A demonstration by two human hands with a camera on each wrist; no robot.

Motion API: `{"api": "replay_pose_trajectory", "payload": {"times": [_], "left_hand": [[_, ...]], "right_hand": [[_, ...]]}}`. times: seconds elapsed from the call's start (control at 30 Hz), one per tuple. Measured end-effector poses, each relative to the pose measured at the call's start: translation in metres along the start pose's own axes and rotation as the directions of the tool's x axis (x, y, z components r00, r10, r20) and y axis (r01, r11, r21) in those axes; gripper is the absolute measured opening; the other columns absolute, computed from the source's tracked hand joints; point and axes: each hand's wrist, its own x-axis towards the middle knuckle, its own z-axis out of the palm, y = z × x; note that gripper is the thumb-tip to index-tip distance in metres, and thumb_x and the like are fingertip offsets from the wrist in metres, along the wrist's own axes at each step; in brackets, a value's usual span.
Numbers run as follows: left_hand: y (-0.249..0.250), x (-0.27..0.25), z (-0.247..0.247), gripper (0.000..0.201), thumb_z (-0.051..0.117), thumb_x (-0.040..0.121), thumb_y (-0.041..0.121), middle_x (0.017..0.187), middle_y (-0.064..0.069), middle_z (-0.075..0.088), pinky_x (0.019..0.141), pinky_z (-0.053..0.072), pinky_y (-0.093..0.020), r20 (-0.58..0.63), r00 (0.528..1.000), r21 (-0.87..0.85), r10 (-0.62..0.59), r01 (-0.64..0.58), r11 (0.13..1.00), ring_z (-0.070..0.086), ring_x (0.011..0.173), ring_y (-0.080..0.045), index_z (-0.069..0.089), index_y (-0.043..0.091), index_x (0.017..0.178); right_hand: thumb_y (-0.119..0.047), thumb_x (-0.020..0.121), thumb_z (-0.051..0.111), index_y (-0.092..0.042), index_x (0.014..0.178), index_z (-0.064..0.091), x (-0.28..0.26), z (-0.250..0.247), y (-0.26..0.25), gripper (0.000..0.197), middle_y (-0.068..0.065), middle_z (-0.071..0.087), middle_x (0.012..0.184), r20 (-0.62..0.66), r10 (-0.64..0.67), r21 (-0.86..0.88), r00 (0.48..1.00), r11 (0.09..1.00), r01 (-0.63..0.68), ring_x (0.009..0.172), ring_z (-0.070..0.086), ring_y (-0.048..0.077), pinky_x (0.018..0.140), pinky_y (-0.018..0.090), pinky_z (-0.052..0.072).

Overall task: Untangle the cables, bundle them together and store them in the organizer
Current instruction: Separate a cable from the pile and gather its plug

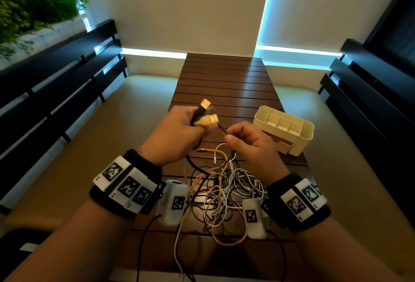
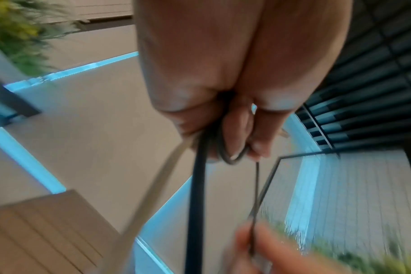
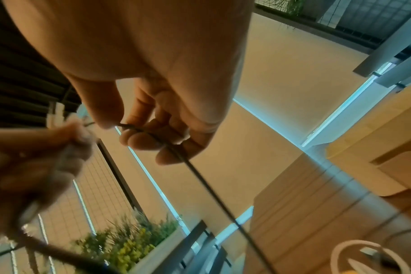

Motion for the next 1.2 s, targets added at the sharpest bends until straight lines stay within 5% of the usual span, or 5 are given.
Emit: {"api": "replay_pose_trajectory", "payload": {"times": [0.13,0.37,0.53,0.8,1.2], "left_hand": [[-0.004,-0.001,-0.017,0.018,0.057,0.096,0.008,0.055,0.006,0.032,0.043,0.028,-0.022,-0.13,0.99,-0.316,-0.057,0.013,0.949,0.028,0.044,-0.008,0.051,0.012,0.08],[-0.05,-0.007,-0.022,0.022,0.064,0.095,0.024,0.062,-0.002,0.05,0.059,0.036,-0.033,-0.047,0.919,0.35,-0.391,0.382,0.856,0.042,0.054,-0.017,0.067,0.003,0.088],[-0.034,-0.006,-0.02,0.022,0.061,0.097,0.023,0.061,0.001,0.047,0.047,0.032,-0.017,-0.22,0.955,0.281,-0.198,0.256,0.925,0.04,0.051,-0.008,0.062,0.013,0.078],[-0.019,-0.003,-0.004,0.023,0.06,0.097,0.031,0.054,0.012,0.049,0.048,0.035,-0.015,0.08,0.996,0.228,-0.048,0.028,0.973,0.04,0.047,0.0,0.059,0.019,0.076],[0.007,0.0,-0.029,0.025,0.05,0.102,0.022,0.055,-0.001,0.031,0.044,0.03,-0.022,-0.11,0.99,-0.203,-0.087,0.063,0.977,0.027,0.043,-0.011,0.059,0.009,0.082]], "right_hand": [[-0.019,0.098,0.058,-0.021,0.089,0.065,-0.006,-0.001,0.021,0.012,0.002,0.061,0.078,-0.017,0.106,-0.069,0.994,0.992,-0.107,0.074,0.06,0.024,0.073,0.044,0.053],[-0.025,0.096,0.061,-0.028,0.085,0.065,0.011,-0.007,-0.002,0.012,-0.008,0.063,0.078,0.0,0.031,-0.362,1.0,0.932,-0.029,0.07,0.057,0.003,0.061,0.014,0.046],[-0.033,0.096,0.061,-0.031,0.088,0.065,0.018,0.0,-0.004,0.009,-0.013,0.062,0.08,0.257,0.238,-0.647,0.937,0.762,-0.016,0.072,0.059,0.0,0.062,0.013,0.04],[-0.027,0.091,0.069,-0.025,0.092,0.07,0.026,0.008,-0.026,0.003,-0.006,0.069,0.08,0.133,-0.115,-0.392,0.984,0.906,0.159,0.072,0.062,0.01,0.06,0.019,0.049],[-0.031,0.1,0.054,-0.026,0.091,0.068,0.01,0.009,0.013,0.017,-0.001,0.057,0.069,-0.047,0.174,0.043,0.984,0.984,-0.172,0.065,0.056,0.017,0.065,0.039,0.049]]}}
